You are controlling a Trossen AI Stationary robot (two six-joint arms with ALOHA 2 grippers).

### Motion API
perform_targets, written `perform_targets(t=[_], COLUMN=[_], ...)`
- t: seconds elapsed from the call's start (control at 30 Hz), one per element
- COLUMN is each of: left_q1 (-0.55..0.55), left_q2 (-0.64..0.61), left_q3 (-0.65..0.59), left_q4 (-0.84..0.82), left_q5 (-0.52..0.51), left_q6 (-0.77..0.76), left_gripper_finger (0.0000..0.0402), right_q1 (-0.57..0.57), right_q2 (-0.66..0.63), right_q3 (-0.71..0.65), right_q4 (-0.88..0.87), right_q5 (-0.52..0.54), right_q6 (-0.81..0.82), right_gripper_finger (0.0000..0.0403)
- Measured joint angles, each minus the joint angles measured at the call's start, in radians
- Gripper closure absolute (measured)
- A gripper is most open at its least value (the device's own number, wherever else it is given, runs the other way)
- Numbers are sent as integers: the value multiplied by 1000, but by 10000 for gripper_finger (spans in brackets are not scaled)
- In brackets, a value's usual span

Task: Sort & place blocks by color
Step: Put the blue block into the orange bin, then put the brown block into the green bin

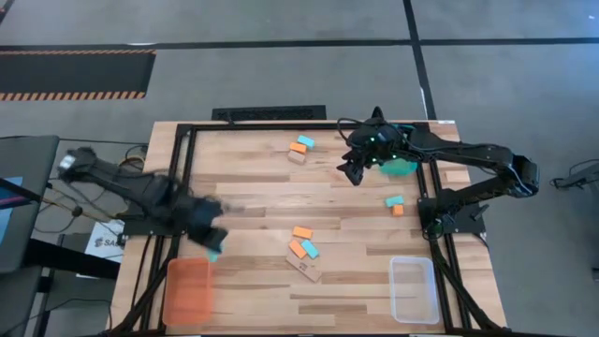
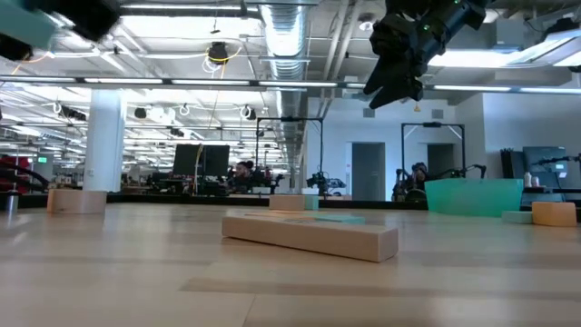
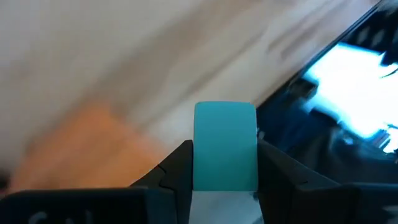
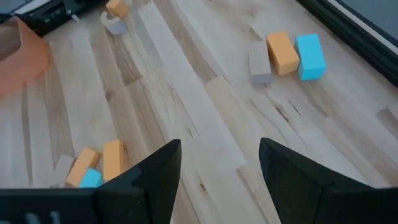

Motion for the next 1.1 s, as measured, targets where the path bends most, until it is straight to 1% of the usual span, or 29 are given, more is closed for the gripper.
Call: perform_targets(t=[0.07,0.17,0.23,0.33,0.43,0.53,0.73,0.8,0.9,1.1], left_q1=[-120,-257,-321,-370,-381,-381,-380,-380,-378,-364], left_q2=[17,56,91,145,192,247,341,359,369,350], left_q3=[-1,-28,-48,-78,-110,-123,-123,-123,-120,-119], left_q4=[1,-1,9,27,69,94,79,80,83,78], left_q5=[-14,-11,17,53,73,75,104,109,131,155], left_q6=[-123,-281,-350,-401,-442,-440,-387,-363,-307,-260], left_gripper_finger=[296,295,294,295,296,293,292,285,257,173], right_q1=[0,-1,-4,-12,-23,-23,-21,-21,-21,-21], right_q2=[0,0,0,0,0,0,0,0,0,0], right_q3=[0,0,0,0,0,0,0,0,0,0], right_q4=[3,3,5,12,12,11,10,8,-5,-21], right_q5=[0,0,0,0,0,0,0,0,0,0], right_q6=[-20,-31,-32,-39,-40,-40,-40,-40,-40,-41], right_gripper_finger=[165,165,165,165,165,165,165,165,165,165])
